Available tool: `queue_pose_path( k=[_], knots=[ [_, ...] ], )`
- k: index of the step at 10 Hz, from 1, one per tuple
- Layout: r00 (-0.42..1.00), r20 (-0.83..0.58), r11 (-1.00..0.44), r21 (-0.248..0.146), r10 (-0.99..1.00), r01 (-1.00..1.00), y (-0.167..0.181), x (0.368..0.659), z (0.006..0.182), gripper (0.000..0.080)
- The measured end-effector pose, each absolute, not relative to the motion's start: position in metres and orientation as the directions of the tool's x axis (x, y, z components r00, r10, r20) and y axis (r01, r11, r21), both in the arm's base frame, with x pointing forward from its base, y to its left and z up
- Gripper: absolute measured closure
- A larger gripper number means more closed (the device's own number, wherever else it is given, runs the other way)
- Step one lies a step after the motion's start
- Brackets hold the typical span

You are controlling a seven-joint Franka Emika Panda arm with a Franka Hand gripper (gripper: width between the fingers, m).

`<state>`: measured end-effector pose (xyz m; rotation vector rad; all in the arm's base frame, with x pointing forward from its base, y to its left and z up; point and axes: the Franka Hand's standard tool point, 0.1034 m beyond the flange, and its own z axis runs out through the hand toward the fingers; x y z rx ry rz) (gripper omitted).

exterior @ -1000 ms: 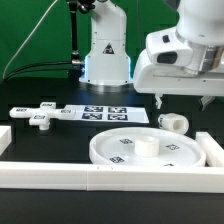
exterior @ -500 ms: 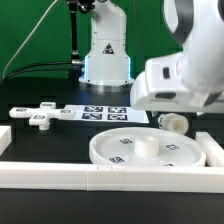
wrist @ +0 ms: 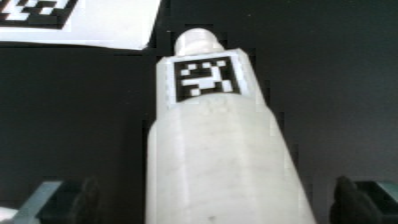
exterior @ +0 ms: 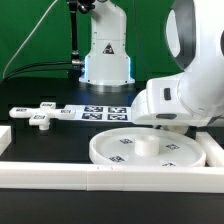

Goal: Assemble round table

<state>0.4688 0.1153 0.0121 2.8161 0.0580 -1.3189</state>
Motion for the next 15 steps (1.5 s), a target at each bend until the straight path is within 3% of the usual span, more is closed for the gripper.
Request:
queue_pose_path(
  k=[2,4,9,12,13,15],
  knots=[
    [0.64,-0.768,-0.999,0.013,0.021,0.048,0.116,0.469,0.012,0.0151],
    [0.642,-0.767,-0.999,0.011,0.023,0.049,0.117,0.469,0.013,0.0395],
    [0.65,-0.759,-0.999,0.007,0.028,0.052,0.116,0.475,0.027,0.0393],
    [0.646,-0.759,-0.996,-0.037,0.079,0.079,0.106,0.492,0.082,0.0392],
    [0.646,-0.759,-0.996,-0.043,0.085,0.08,0.104,0.498,0.093,0.039],
    [0.673,-0.734,-0.996,-0.045,0.087,0.08,0.106,0.503,0.085,0.039]
  ],
)
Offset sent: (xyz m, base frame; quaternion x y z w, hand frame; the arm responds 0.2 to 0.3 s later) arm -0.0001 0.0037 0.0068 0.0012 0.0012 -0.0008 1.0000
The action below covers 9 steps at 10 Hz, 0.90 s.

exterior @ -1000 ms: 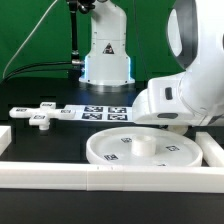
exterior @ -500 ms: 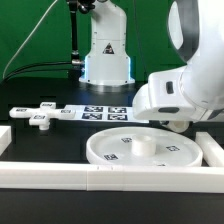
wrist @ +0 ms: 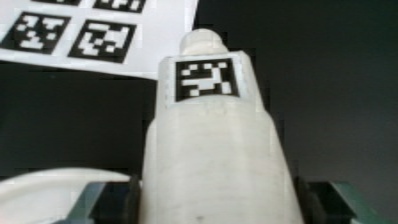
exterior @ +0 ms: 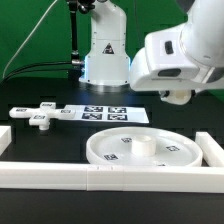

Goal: Assemble round table

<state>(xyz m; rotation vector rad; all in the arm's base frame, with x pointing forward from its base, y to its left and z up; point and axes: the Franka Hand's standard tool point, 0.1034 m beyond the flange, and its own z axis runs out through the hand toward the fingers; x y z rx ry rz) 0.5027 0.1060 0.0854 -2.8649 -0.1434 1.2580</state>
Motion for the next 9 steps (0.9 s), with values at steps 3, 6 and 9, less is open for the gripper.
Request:
queue_pose_path(
  k=[3,6,9],
  knots=[
    [0.797,-0.592,-0.993,-0.068,0.12,0.099,0.106,0.52,0.068,0.039],
    [0.88,-0.446,-0.987,-0.088,0.163,0.138,0.089,0.541,0.097,0.039],
    [0.944,-0.284,-0.986,-0.08,0.166,0.149,0.086,0.566,0.117,0.039]
  ],
)
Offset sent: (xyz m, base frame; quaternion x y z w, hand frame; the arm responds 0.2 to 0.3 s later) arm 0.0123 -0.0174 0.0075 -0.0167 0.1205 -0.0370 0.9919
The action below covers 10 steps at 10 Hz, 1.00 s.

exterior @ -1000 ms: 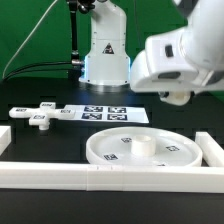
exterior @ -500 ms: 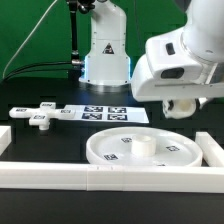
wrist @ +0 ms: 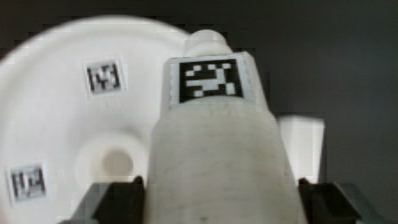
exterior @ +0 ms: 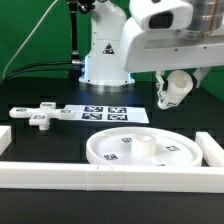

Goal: Assemble round table

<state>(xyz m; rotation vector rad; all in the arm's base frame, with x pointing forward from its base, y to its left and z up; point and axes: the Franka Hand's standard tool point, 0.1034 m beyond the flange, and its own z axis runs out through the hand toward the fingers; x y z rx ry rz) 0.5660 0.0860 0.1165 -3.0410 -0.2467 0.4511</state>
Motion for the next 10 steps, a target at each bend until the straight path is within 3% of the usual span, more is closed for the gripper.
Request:
queue_pose_path(
  k=[3,6,10],
  knots=[
    [0.986,-0.071,-0.987,-0.061,0.152,0.147,0.081,0.57,0.118,0.039],
    [0.985,0.093,-0.987,-0.051,0.147,0.152,0.069,0.585,0.134,0.039],
    [0.96,0.239,-0.988,-0.029,0.143,0.155,0.066,0.582,0.12,0.039]
  ],
)
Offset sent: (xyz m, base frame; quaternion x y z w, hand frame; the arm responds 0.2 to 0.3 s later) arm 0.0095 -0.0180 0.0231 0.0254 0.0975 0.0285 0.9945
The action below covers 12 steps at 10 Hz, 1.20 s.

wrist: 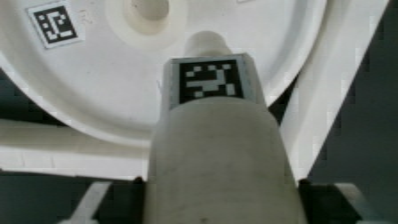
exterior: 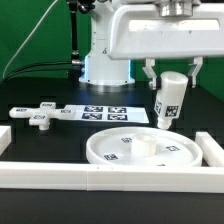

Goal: Assemble round table

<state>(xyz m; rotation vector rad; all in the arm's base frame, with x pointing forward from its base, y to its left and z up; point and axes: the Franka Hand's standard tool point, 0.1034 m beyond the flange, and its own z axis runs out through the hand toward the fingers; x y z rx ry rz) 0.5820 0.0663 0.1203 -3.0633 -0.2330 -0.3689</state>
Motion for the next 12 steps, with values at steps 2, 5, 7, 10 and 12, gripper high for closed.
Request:
queue_pose_path(
  k=[2,5,7,10,12],
  knots=[
    [0.952,0.258,-0.985,-0.014,0.165,0.174,0.058,0.575,0.108,0.039],
    [0.943,0.284,-0.984,-0.002,0.172,0.18,0.048,0.577,0.104,0.039],
    [0.944,0.282,-0.983,-0.002,0.173,0.181,0.048,0.577,0.105,0.039],
    [0.945,0.273,-0.983,0.001,0.179,0.186,0.043,0.573,0.105,0.039],
    [0.947,0.268,-0.983,0.001,0.178,0.185,0.042,0.57,0.103,0.039]
  ],
)
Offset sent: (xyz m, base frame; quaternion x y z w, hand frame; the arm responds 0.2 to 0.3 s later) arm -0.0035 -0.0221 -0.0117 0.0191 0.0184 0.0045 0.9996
